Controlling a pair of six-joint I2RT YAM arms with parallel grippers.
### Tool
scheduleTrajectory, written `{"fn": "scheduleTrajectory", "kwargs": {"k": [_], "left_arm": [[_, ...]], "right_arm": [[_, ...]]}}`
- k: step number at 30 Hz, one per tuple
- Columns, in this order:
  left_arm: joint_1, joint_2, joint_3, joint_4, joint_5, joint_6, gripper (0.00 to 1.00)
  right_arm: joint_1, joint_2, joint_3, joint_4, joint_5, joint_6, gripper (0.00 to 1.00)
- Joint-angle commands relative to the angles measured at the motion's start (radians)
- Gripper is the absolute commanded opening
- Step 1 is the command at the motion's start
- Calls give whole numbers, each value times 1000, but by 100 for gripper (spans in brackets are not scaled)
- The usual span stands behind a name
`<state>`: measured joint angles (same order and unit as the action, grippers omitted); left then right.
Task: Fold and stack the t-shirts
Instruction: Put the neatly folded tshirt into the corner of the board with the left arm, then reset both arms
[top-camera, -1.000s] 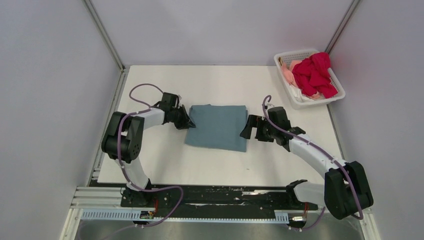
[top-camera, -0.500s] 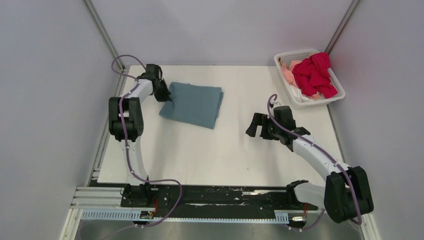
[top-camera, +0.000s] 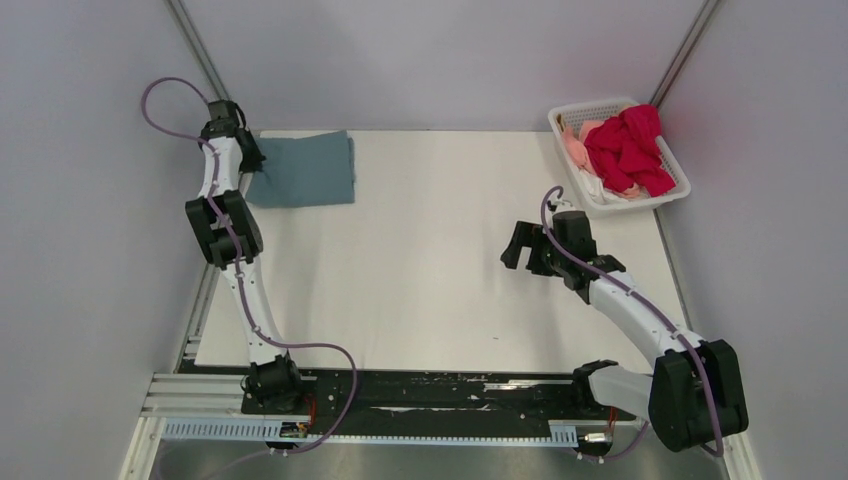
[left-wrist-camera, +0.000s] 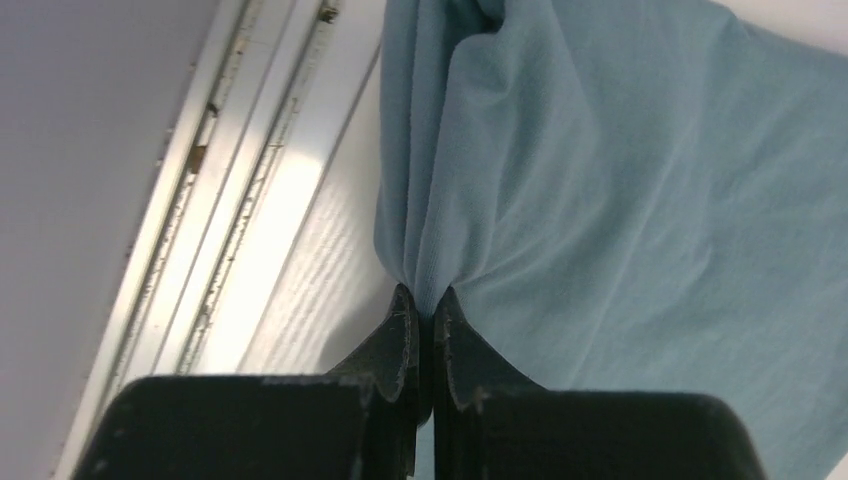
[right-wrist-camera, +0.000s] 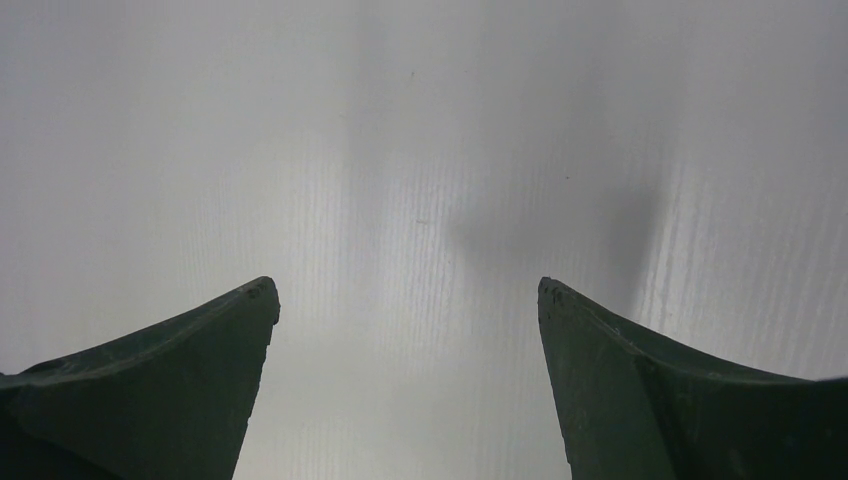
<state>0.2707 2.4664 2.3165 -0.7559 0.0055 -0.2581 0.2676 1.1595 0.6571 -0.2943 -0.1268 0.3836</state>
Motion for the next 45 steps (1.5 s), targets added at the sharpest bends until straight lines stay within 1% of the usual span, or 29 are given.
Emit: {"fn": "scheduleTrajectory", "kwargs": {"k": [1,9,15,17,18,19,20,22,26,28,29,30,31,32,33,34,35,36,37,38,39,40,41,42,43,44,45], "left_arm": [[26,7,58,43,33,76,0],[30,64,119,125,103,76,0],[30,98,133,149,81,46,0],[30,91,132,144,47,32,11],[30,86,130,137,39,27,33],[30,72,127,133,44,26,54],[30,61,126,133,48,25,88],[29,20,127,128,42,-2,99],[19,-123,123,82,43,-68,100],[1,-258,93,50,53,-94,100],[-18,-296,42,36,52,-103,100],[-32,-382,8,34,50,-120,100],[-60,-430,-78,39,45,-126,100],[-78,-519,-181,44,16,-143,100],[-115,-568,-237,57,7,-149,100],[-134,-668,-365,68,-15,-162,100],[-174,-719,-440,113,-30,-175,100],[-195,-825,-618,148,-47,-205,100],[-239,-877,-702,245,-42,-209,100],[-253,-970,-868,328,-34,-213,100],[-307,-1010,-941,356,-34,-218,100],[-332,-1083,-1063,395,-34,-229,100],[-378,-1117,-1120,408,-40,-239,100],[-402,-1176,-1227,430,-44,-257,100],[-448,-1209,-1279,445,-46,-262,100],[-470,-1270,-1387,481,-58,-279,100],[-513,-1304,-1438,503,-58,-296,100]], "right_arm": [[-5,4,27,46,58,-6,100],[-6,42,45,48,65,3,100],[-6,34,49,47,61,8,100],[-6,34,49,47,81,5,100],[-5,35,53,45,89,3,100],[-5,37,54,46,97,4,100],[-5,40,57,46,104,5,100],[-5,42,62,44,117,-1,100],[-6,3,67,14,188,23,100],[-7,-25,60,7,206,42,100],[-7,-34,56,-1,211,58,100],[-8,-40,52,-3,210,66,100],[-8,-43,52,-9,202,66,100],[-9,-45,54,-20,191,70,100],[-9,-46,55,-27,178,71,100],[-8,-51,50,-29,155,71,100],[-9,-55,46,-31,145,72,100],[-9,-63,39,-32,104,73,100],[-9,-70,32,-32,86,72,100],[-10,-80,26,-36,67,69,100],[-10,-90,18,-37,54,63,100],[-11,-103,6,-37,55,62,100],[-10,-116,-4,-38,70,67,100],[-9,-127,-16,-36,86,72,100],[-9,-135,-24,-36,109,76,100],[-11,-143,-30,-36,124,82,100],[-9,-150,-37,-36,168,85,100]]}}
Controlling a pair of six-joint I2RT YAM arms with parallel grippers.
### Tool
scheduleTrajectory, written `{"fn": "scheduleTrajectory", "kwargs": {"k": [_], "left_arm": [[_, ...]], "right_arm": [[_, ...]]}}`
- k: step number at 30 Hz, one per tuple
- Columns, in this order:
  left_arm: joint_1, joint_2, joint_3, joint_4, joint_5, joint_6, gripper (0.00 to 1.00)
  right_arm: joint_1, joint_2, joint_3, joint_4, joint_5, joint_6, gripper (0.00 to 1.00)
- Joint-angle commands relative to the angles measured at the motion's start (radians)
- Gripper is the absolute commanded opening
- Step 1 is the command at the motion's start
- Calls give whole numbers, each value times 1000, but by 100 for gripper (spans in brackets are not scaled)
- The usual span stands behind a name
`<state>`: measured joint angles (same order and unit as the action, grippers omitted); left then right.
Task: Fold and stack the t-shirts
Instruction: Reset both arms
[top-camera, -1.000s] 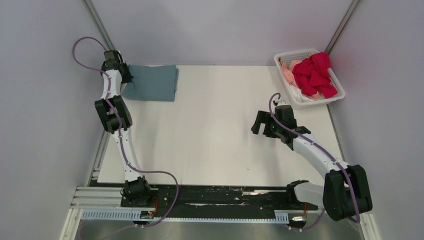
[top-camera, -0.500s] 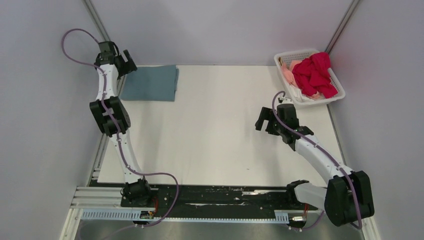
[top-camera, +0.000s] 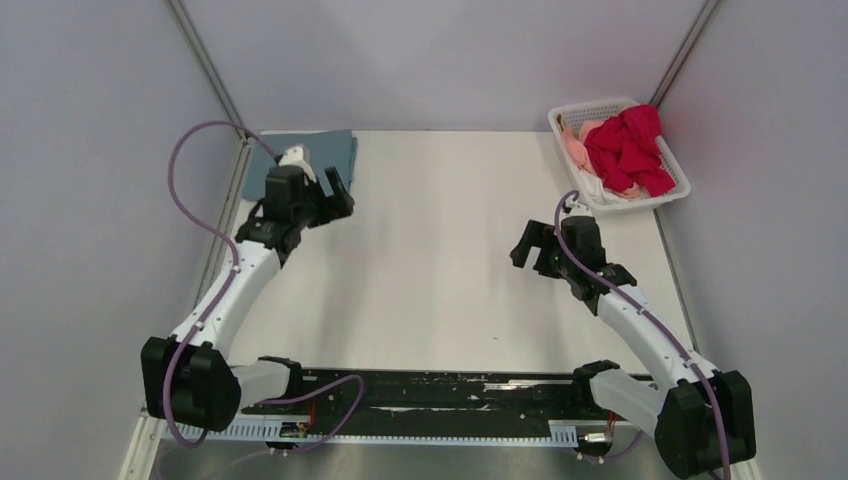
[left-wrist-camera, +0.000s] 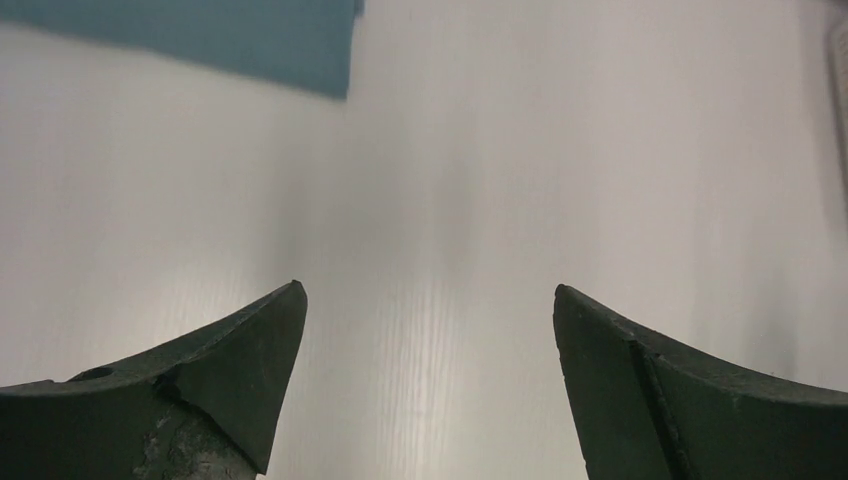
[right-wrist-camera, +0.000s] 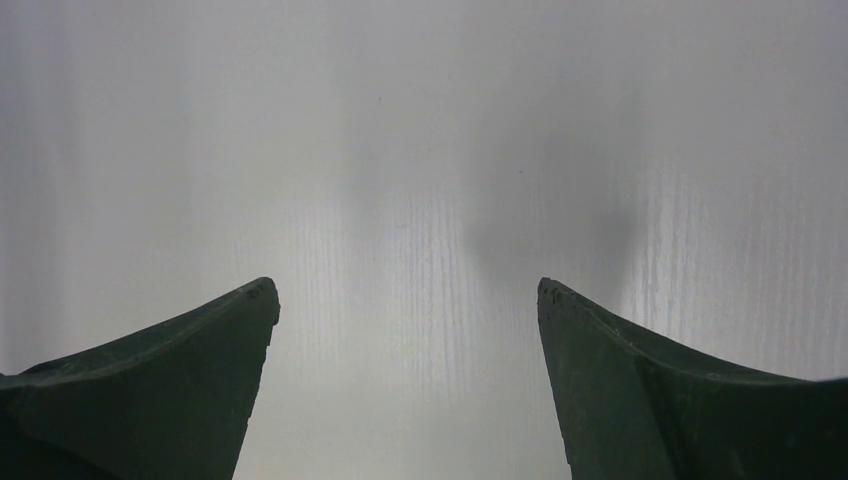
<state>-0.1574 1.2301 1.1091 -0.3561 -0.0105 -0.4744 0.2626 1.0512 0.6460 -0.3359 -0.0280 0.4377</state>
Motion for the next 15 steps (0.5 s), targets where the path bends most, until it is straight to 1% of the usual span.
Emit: {"fn": "scheduleTrajectory", "kwargs": {"k": [1,2,3,4,6,7,10,15], "left_arm": [[-104,-129,-331,146,-34,-89,100],[-142,-158,-372,164,-28,-108,100],[-157,-215,-451,198,-8,-115,100],[-176,-238,-484,208,-2,-121,100],[-185,-334,-550,205,-15,-127,100],[-185,-355,-577,191,-43,-123,100],[-186,-447,-605,153,-117,-113,100],[-186,-521,-613,124,-160,-107,100]], "right_arm": [[-4,-50,-32,7,94,32,100],[-4,-57,-39,10,115,34,100],[-4,-66,-47,18,129,35,100],[-3,-75,-55,23,142,39,100],[-4,-102,-75,33,183,58,100],[-3,-121,-89,39,199,64,100],[-4,-177,-124,51,237,79,100],[-4,-270,-153,73,252,76,100]]}}
